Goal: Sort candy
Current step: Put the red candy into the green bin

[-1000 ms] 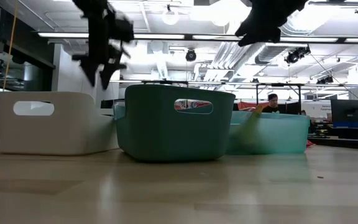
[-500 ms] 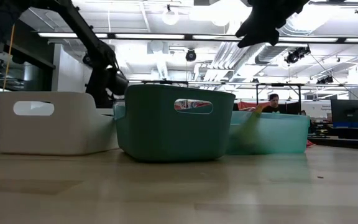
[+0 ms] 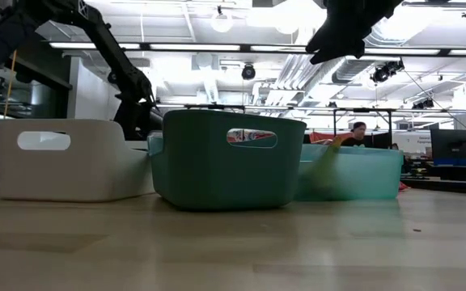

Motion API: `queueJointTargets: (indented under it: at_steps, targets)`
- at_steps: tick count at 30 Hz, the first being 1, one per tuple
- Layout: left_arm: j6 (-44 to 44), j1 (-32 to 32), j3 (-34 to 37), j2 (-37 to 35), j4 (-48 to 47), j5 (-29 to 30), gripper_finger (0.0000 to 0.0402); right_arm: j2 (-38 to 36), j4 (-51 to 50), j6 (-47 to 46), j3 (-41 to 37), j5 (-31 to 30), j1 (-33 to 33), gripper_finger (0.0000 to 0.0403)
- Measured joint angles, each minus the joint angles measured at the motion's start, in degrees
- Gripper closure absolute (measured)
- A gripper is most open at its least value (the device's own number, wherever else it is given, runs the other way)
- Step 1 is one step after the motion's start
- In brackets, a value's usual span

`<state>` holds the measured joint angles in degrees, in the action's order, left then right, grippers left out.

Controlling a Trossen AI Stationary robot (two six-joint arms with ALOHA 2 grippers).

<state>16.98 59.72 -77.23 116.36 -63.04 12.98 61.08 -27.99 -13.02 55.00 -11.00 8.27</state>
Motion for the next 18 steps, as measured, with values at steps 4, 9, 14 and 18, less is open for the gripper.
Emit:
queueJointTargets:
  at_steps: [4,9,14,18]
  targets:
    - [-3.7,0.0,0.0,-1.0,0.1,-1.5,0.0381,0.0,0.0,0.0,0.0,0.0,0.0,0.0201]
    - [-5.2,0.6,0.0,-7.1,3.3,-4.0,0.0393,0.0,0.0,0.0,0.0,0.0,0.0,0.0201]
    - [-3.7,1.2,0.0,-18.5,8.5,-8.9,0.04,0.0,1.9,2.1,0.0,-0.1,0.3,0.0202]
    - [-5.1,-2.2,0.0,-28.0,13.3,-13.1,0.0401,0.0,4.2,2.5,0.0,-0.6,2.1,0.0202]
